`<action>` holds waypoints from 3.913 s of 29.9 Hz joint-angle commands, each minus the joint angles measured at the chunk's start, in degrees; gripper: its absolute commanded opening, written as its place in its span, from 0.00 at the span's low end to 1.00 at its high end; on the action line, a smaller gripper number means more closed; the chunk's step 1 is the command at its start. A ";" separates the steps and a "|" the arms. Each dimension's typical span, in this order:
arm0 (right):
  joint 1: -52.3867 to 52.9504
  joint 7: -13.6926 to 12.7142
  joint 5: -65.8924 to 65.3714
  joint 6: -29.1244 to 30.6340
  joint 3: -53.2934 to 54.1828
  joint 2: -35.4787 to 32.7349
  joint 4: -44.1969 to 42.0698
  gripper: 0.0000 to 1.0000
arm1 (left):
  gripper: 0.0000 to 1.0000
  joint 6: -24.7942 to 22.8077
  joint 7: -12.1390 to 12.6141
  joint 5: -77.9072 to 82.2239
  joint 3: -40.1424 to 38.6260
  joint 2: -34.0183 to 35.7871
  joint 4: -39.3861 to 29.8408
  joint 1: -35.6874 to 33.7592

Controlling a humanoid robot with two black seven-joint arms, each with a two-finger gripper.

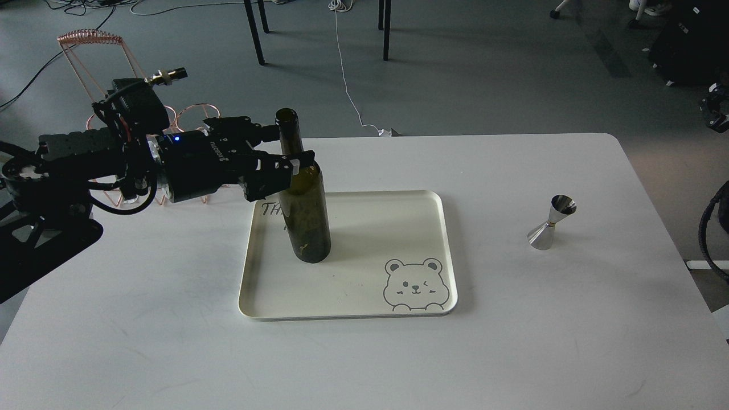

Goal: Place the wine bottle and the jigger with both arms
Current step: 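Reach the left gripper to the wine bottle neck and grasp it, then lift the wine bottle with the left gripper toward the copper rack, then lower the bottle into a slot of the copper rack with the left gripper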

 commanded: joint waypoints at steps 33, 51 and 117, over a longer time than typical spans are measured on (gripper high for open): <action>0.53 0.00 -0.09 0.00 -0.09 -0.27 -0.09 0.99 | 0.20 0.17 -0.62 -3.50 -4.28 4.34 0.04 -3.00; 0.79 0.00 -0.09 0.00 -0.18 -0.27 -0.09 0.99 | 0.20 0.43 -0.45 -8.70 -3.41 10.86 16.55 -13.63; 0.62 0.00 -0.09 0.00 0.00 -1.06 -0.09 0.99 | 0.21 2.19 -0.71 -8.26 0.28 4.18 30.72 -14.78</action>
